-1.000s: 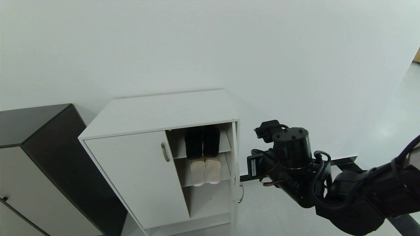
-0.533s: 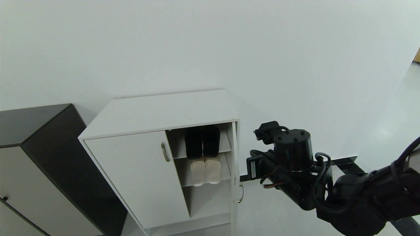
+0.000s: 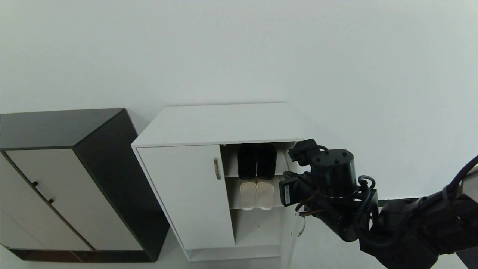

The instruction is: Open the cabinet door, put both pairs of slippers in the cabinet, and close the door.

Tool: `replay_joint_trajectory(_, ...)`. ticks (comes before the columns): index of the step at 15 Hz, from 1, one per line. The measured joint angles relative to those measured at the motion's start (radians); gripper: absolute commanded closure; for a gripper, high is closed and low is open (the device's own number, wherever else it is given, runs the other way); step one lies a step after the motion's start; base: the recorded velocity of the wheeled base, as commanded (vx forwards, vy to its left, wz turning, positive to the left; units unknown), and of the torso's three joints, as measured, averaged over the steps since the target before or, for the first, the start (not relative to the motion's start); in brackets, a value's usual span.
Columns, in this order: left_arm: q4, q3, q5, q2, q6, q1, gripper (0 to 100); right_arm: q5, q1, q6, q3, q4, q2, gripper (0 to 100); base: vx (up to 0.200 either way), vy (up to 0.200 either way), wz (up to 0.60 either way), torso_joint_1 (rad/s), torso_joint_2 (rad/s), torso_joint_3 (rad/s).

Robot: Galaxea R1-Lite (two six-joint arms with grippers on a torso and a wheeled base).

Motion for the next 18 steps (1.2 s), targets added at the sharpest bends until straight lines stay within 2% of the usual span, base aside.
replay_joint_trajectory(4, 0.001, 0.0, 0.0, 0.0, 0.0, -0.001, 100, 0.006, -0.015, -0.054, 0.019, -0.041, -0.001, 100, 0.0, 0.0, 0.0, 0.0, 0.0, 0.0)
replay_joint_trajectory(8, 0.0, 0.0, 0.0, 0.0, 0.0, -0.001, 100, -0.09, -0.086, -0.1, 0.016, -0.002, -0.003, 100, 0.0, 0.0, 0.0, 0.0, 0.0, 0.0)
replay_joint_trajectory(13, 0.0, 0.0, 0.0, 0.0, 0.0, -0.001, 100, -0.094, -0.129, -0.101, 0.014, 0.115, -0.008, 100, 0.0, 0.0, 0.0, 0.0, 0.0, 0.0)
replay_joint_trajectory(18, 0.0, 0.0, 0.0, 0.0, 0.0, -0.001, 100, -0.06, -0.133, -0.069, 0.005, 0.124, 0.028, 100, 0.0, 0.0, 0.0, 0.0, 0.0, 0.0)
